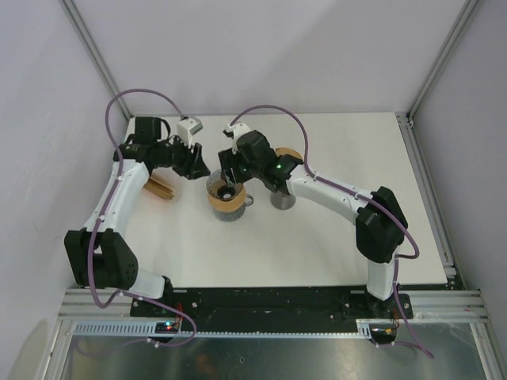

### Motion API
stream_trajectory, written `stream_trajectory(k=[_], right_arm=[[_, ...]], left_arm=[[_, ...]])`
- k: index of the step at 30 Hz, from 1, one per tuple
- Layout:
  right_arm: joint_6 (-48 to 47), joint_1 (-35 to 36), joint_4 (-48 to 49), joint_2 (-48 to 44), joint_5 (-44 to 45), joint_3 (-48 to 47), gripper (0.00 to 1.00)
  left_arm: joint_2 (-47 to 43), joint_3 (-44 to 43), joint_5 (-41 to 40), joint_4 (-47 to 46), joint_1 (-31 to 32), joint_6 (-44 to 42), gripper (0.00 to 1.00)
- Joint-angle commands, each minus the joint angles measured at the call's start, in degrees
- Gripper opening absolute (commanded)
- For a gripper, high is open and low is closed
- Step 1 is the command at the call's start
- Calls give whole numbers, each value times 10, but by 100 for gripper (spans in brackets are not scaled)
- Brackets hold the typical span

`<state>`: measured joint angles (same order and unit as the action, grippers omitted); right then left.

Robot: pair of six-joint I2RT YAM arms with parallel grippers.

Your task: Place the coffee filter in the dripper

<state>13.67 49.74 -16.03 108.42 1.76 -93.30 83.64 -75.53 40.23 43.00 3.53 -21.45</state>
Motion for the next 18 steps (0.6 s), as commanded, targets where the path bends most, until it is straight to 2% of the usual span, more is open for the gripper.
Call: stream_trajectory(k=[1,5,9,18], right_arm=[[-23,7,0,-19,10,-40,64],[-42,15,-14,-49,12,-49,65],[-69,25,-28,-109,16,-30,65],[-89,20,-38,-317,79,136,73]], left_arm=[[-34,-30,3,-5,-29,-5,56],[-45,-22,-3,-5,-76,-10,59],[-55,-3,-43,-6,-110,-19,55],[-79,38,-183,-34,-135,-23,54]])
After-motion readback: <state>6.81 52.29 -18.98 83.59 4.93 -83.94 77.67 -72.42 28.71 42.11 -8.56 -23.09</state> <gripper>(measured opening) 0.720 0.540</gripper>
